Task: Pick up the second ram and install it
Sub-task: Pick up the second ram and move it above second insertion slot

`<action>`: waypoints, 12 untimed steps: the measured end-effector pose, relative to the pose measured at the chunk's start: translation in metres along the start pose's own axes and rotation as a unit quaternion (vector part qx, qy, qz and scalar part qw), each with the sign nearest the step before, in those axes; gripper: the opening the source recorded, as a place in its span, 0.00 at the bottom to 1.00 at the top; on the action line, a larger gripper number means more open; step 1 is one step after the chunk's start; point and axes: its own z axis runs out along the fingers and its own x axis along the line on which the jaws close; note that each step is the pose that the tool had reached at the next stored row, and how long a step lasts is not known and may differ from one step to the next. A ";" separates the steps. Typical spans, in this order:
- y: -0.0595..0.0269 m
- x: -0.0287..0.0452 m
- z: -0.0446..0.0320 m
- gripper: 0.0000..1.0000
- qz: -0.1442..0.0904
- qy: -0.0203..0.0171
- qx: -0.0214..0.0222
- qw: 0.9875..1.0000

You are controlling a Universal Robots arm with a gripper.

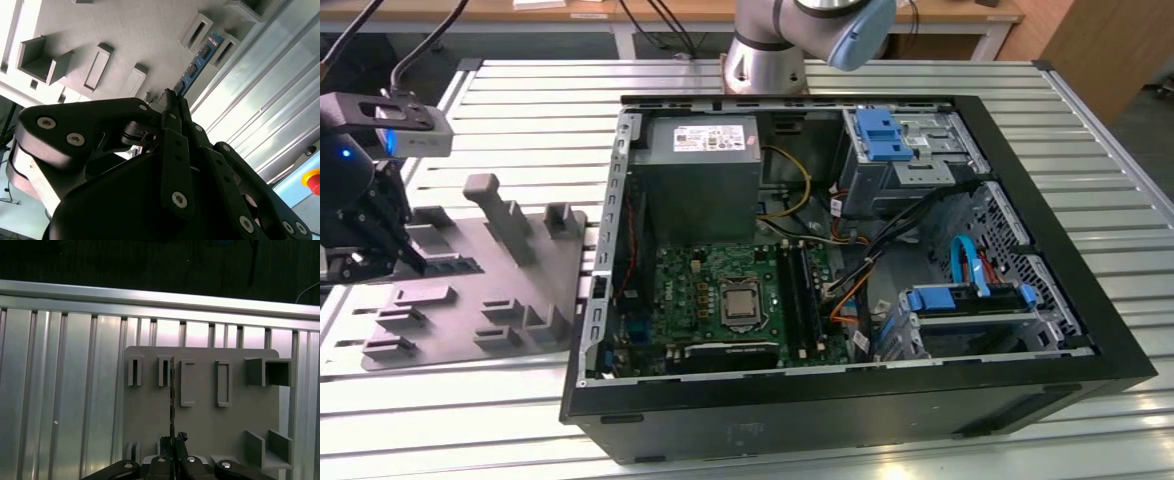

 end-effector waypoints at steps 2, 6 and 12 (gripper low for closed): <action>0.0001 -0.0002 -0.0040 0.14 0.000 0.000 0.000 1.000; 0.0002 -0.0004 -0.0076 0.14 0.000 0.000 0.000 1.000; 0.0003 -0.0006 -0.0123 0.14 0.000 0.000 0.000 1.000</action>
